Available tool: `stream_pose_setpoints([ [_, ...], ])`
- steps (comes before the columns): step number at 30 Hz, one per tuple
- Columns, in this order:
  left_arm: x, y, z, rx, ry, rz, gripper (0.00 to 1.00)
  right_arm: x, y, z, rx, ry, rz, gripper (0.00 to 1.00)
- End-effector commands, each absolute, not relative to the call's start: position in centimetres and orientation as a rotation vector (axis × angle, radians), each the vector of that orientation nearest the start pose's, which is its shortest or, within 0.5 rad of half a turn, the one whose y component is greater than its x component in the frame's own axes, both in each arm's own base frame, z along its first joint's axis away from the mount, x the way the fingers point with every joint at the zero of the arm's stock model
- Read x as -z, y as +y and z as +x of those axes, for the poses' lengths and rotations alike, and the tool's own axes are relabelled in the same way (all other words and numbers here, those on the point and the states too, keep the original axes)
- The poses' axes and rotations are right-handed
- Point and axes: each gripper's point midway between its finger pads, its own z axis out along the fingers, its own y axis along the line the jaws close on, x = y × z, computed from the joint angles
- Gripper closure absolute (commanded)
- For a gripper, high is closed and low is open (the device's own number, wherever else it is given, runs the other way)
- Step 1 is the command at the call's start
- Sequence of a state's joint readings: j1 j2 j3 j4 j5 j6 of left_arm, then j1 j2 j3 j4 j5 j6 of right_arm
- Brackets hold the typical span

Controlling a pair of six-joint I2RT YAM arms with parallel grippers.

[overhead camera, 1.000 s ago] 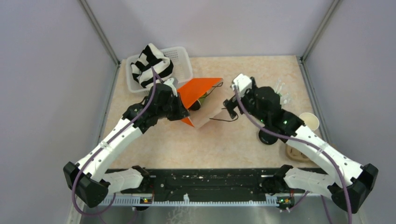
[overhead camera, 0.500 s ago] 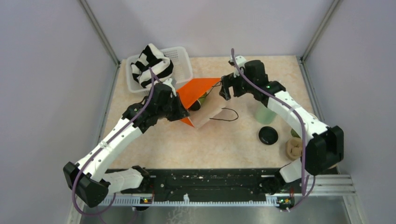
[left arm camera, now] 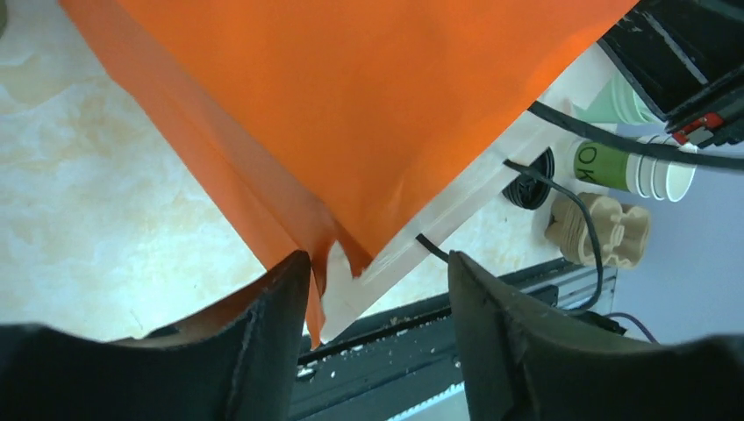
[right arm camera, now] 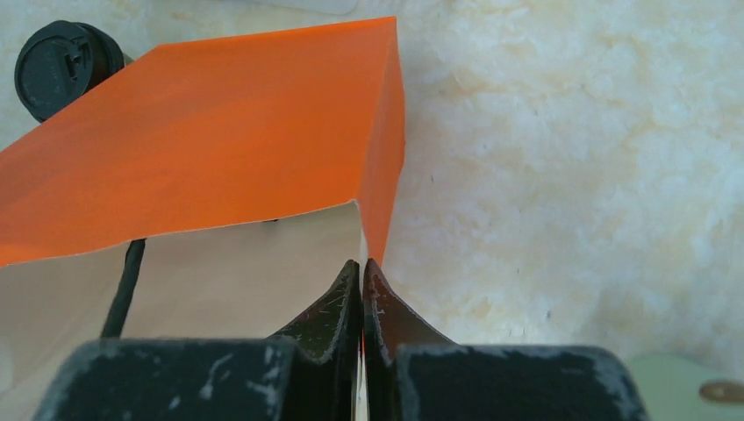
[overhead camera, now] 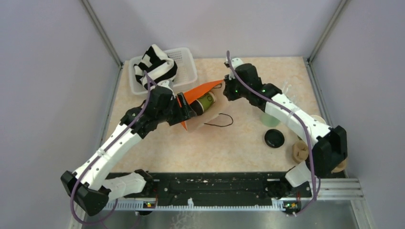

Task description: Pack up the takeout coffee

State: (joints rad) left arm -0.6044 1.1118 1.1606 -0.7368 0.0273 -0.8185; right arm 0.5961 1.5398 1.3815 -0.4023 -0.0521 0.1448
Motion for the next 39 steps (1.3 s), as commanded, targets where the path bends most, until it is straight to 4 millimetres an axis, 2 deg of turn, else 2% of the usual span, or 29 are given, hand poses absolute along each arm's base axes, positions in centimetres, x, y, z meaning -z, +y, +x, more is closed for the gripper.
stream_pose_setpoints([
  [1, -27.9, -19.3, 23.5, 0.762, 2.261, -0.308, 0.3, -26.9, 22.9, 34.7, -0.391, 2.102, -0.205, 1.0],
  [3, -28.1, -18.4, 23.0, 0.741, 2.253, -0.317, 0.24, -26.9, 22.3, 34.0, -0.414, 2.111, -0.13, 1.0],
  [7, -27.4, -16.7, 22.5, 0.656, 2.253, -0.331, 0.17, -26.9, 22.5, 32.7, -0.451, 2.129, -0.089, 1.0],
  [8, -27.5, -16.5, 22.6, 0.641, 2.245, -0.324, 0.13, -27.1, 22.6, 32.5, -0.452, 2.132, -0.088, 1.0],
  [10, -27.9, -16.7, 23.0, 0.639, 2.228, -0.297, 0.1, -27.2, 22.5, 32.1, -0.42, 2.141, -0.073, 1.0],
  [15, -29.3, -17.7, 25.3, 0.593, 2.202, -0.21, 0.09, -26.9, 22.8, 31.1, -0.398, 2.144, -0.09, 1.0],
  [20, -32.2, -16.1, 27.6, 0.443, 2.135, -0.223, 0.14, -27.2, 22.7, 30.5, -0.393, 2.125, -0.113, 1.0],
  [21, -32.7, -15.8, 28.0, 0.415, 2.13, -0.218, 0.12, -27.3, 22.7, 30.5, -0.392, 2.122, -0.113, 1.0],
  [23, -33.3, -15.6, 29.0, 0.363, 2.133, -0.191, 0.03, -27.4, 22.7, 30.5, -0.391, 2.12, -0.125, 1.0],
  [26, -33.4, -15.8, 31.1, 0.358, 2.175, -0.124, 0.02, -27.7, 22.7, 30.4, -0.396, 2.107, -0.138, 1.0],
  [28, -32.9, -16.2, 32.5, 0.353, 2.213, -0.084, 0.02, -27.8, 22.6, 30.4, -0.395, 2.098, -0.146, 1.0],
  [32, -31.7, -17.5, 34.4, 0.342, 2.275, 0.003, 0.11, -28.0, 22.3, 30.4, -0.379, 2.087, -0.155, 1.0],
  [35, -29.7, -17.6, 35.4, 0.298, 2.311, 0.025, 0.19, -28.1, 22.1, 30.4, -0.372, 2.077, -0.154, 1.0],
  [39, -28.6, -18.2, 36.1, 0.302, 2.329, 0.044, 0.29, -28.3, 22.1, 30.5, -0.372, 2.071, -0.151, 1.0],
])
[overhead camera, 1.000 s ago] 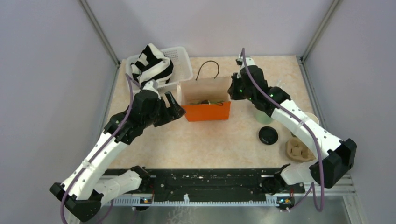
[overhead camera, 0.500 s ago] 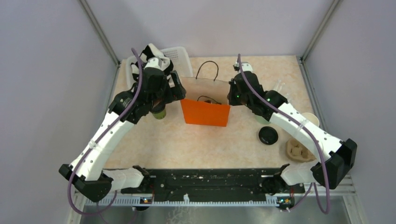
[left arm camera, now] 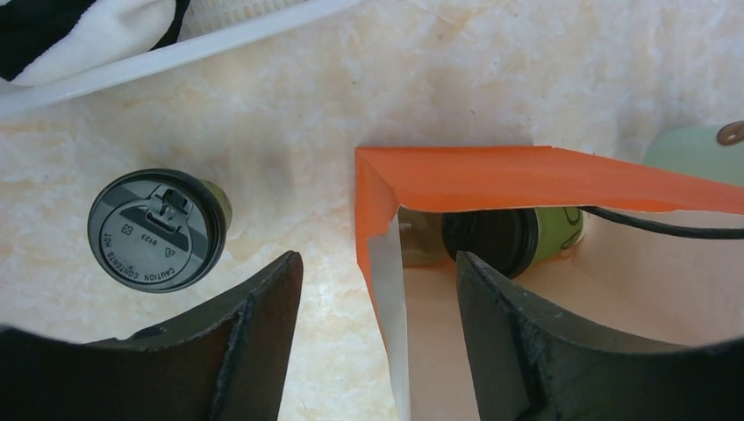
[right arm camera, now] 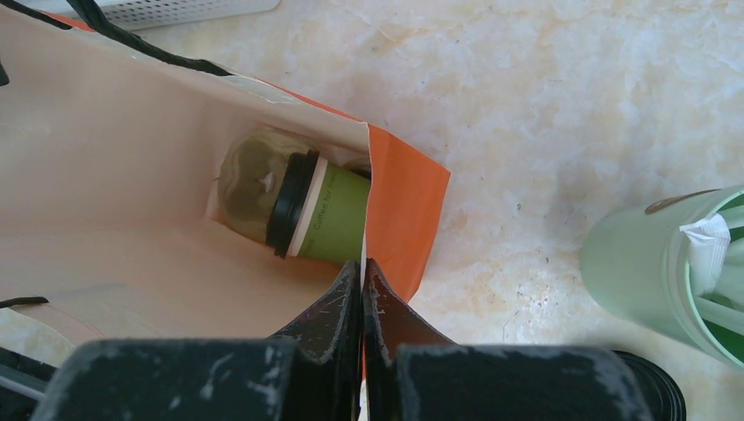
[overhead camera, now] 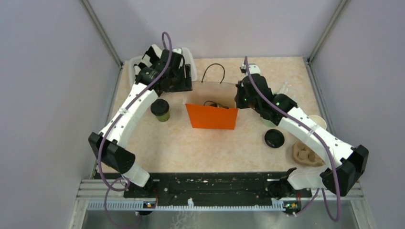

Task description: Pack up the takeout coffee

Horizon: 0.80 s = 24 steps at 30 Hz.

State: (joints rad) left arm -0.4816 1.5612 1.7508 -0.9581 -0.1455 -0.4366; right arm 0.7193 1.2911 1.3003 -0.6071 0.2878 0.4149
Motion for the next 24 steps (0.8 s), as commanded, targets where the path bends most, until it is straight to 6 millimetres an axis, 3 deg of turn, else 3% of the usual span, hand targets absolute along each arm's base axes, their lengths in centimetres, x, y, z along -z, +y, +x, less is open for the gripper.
stream_pose_setpoints([
  [1, -28.4, -18.3, 36.3, 0.302, 2.33, 0.046, 0.33, -28.3, 22.1, 30.5, -0.373, 2.072, -0.154, 1.0],
  [8, -27.4, -18.7, 38.0, 0.258, 2.316, 0.095, 0.57, -28.1, 22.1, 30.5, -0.37, 2.072, -0.153, 1.0],
  [12, -26.9, -18.8, 38.7, 0.237, 2.322, 0.122, 0.6, -28.3, 22.0, 30.6, -0.367, 2.066, -0.148, 1.0],
  [16, -27.2, -19.3, 39.6, 0.245, 2.283, 0.159, 0.66, -28.2, 22.1, 30.7, -0.363, 2.072, -0.15, 1.0],
  [20, -28.7, -19.8, 40.5, 0.266, 2.212, 0.208, 0.85, -28.1, 22.0, 30.6, -0.355, 2.078, -0.159, 1.0],
  [21, -29.3, -19.9, 40.6, 0.264, 2.186, 0.223, 0.9, -28.1, 21.9, 30.7, -0.338, 2.077, -0.177, 0.99],
  [24, -30.5, -20.0, 40.4, 0.292, 2.106, 0.263, 1.0, -28.6, 20.8, 30.7, -0.255, 2.064, -0.232, 0.76],
])
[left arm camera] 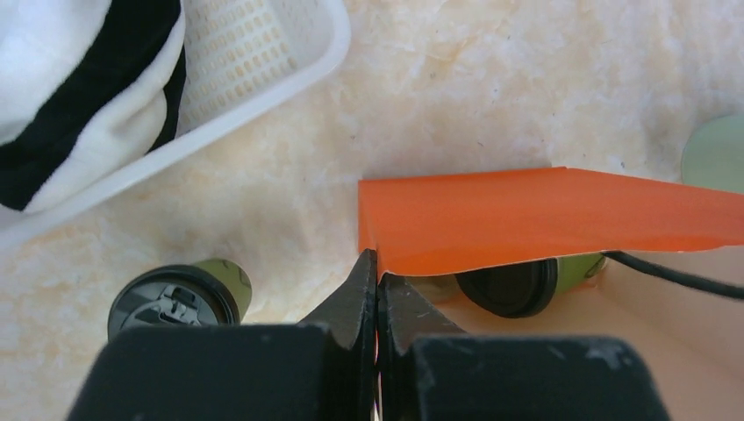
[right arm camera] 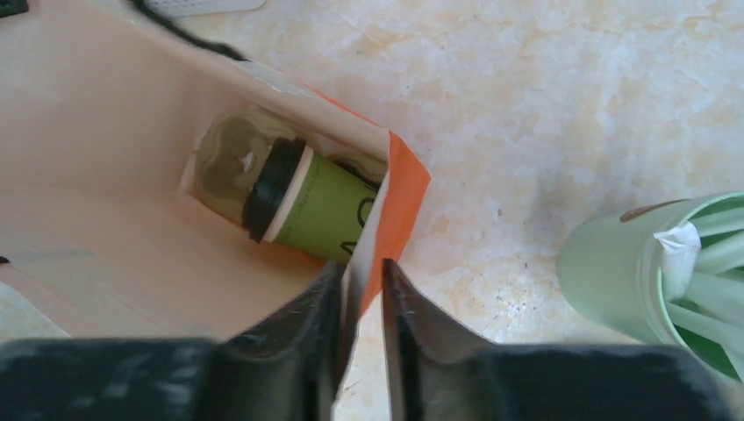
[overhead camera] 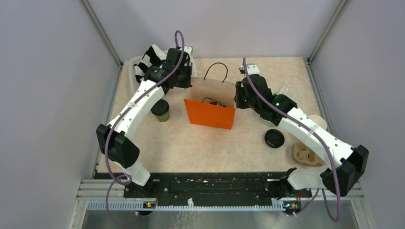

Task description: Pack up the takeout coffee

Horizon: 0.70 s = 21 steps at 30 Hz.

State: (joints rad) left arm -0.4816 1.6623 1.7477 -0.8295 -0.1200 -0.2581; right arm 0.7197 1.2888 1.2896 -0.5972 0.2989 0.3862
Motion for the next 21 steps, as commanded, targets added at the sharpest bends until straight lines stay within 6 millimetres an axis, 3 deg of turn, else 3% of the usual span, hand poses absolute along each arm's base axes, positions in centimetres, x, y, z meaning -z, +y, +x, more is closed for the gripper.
stream_pose_setpoints([
  [1, -31.6, -19.9, 40.0, 0.311, 2.065, 0.267, 1.0, -28.8, 20.3, 30.6, -0.223, 2.06, -0.256, 0.69],
  [5, -32.8, -19.9, 38.6, 0.367, 1.958, 0.289, 1.0, -30.2, 19.8, 29.1, -0.198, 2.037, -0.482, 0.42],
  [9, -33.0, -19.3, 37.4, 0.382, 1.897, 0.278, 1.0, -32.6, 19.5, 26.4, -0.24, 2.004, -0.689, 0.35],
  [14, -33.0, -19.2, 36.2, 0.435, 1.849, 0.26, 1.0, -36.5, 23.2, 21.0, -0.454, 1.788, -1.075, 0.36],
  [18, -32.5, -19.4, 35.4, 0.482, 1.822, 0.251, 1.0, -38.6, 28.0, 18.5, -0.601, 1.645, -1.184, 0.45],
  [21, -32.0, -19.9, 34.8, 0.523, 1.82, 0.265, 1.0, -39.1, 32.0, 17.1, -0.727, 1.611, -1.217, 0.53],
])
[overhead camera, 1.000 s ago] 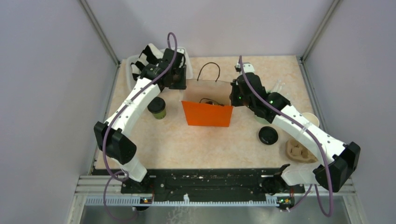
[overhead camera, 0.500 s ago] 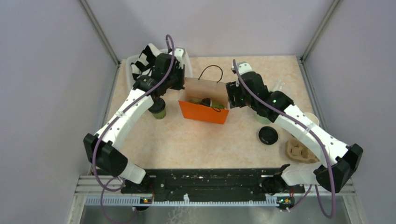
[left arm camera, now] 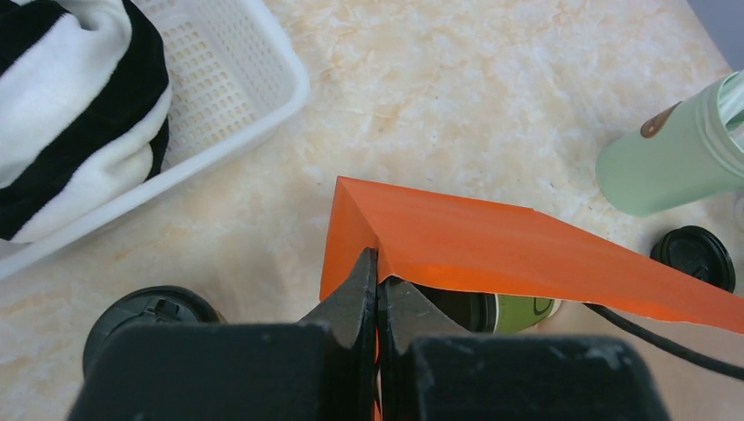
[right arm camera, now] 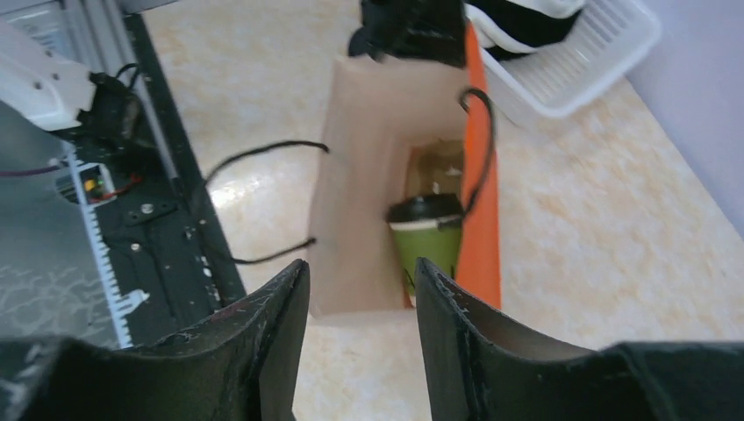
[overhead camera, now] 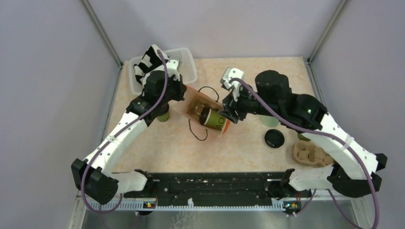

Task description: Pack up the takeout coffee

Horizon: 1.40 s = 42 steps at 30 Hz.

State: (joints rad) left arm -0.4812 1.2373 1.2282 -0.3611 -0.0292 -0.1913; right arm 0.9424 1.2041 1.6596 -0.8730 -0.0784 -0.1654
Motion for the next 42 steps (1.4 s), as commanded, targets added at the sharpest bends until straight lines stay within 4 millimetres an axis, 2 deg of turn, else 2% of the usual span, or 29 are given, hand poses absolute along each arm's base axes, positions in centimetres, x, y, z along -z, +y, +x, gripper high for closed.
stream_pose_setpoints([
  [1, -31.8, -19.9, 34.7, 0.529, 1.825, 0.261, 1.0, -38.8, 33.3, 16.7, -0.754, 1.613, -1.227, 0.56],
  [3, -31.4, -20.0, 34.4, 0.541, 1.833, 0.263, 1.0, -38.3, 35.6, 16.3, -0.793, 1.633, -1.211, 0.57],
  [5, -31.3, -20.0, 34.0, 0.554, 1.831, 0.272, 1.0, -37.6, 37.2, 17.0, -0.763, 1.673, -1.168, 0.62],
  [8, -31.5, -20.0, 33.5, 0.573, 1.792, 0.278, 1.0, -36.2, 38.0, 19.2, -0.608, 1.761, -1.106, 0.76],
  [9, -31.8, -20.0, 33.2, 0.582, 1.77, 0.275, 1.0, -34.9, 38.2, 20.1, -0.524, 1.806, -1.11, 0.78],
  [12, -32.2, -19.9, 32.7, 0.61, 1.711, 0.268, 1.0, -31.9, 36.5, 21.9, -0.276, 1.915, -1.112, 0.8],
  [15, -32.2, -20.1, 32.5, 0.639, 1.684, 0.257, 1.0, -29.8, 35.6, 22.3, -0.136, 1.946, -1.169, 0.8],
  [18, -31.9, -20.4, 32.4, 0.662, 1.688, 0.254, 1.0, -28.2, 35.5, 22.2, -0.07, 1.947, -1.218, 0.8],
  [24, -31.6, -20.3, 32.5, 0.654, 1.698, 0.249, 1.0, -26.8, 35.5, 21.7, 0.058, 1.95, -1.267, 0.82],
  [31, -30.7, -19.4, 32.6, 0.605, 1.762, 0.21, 1.0, -24.8, 36.3, 19.4, 0.11, 2.001, -1.301, 0.82],
  [35, -30.4, -19.3, 32.2, 0.609, 1.777, 0.203, 1.0, -23.9, 35.4, 19.9, 0.177, 2.015, -1.238, 0.8],
  [39, -30.1, -19.4, 31.9, 0.625, 1.792, 0.201, 1.0, -24.5, 34.8, 20.5, 0.243, 2.009, -1.21, 0.8],
  [42, -30.0, -19.3, 31.8, 0.627, 1.789, 0.198, 1.0, -23.9, 34.5, 20.7, 0.26, 1.993, -1.227, 0.78],
])
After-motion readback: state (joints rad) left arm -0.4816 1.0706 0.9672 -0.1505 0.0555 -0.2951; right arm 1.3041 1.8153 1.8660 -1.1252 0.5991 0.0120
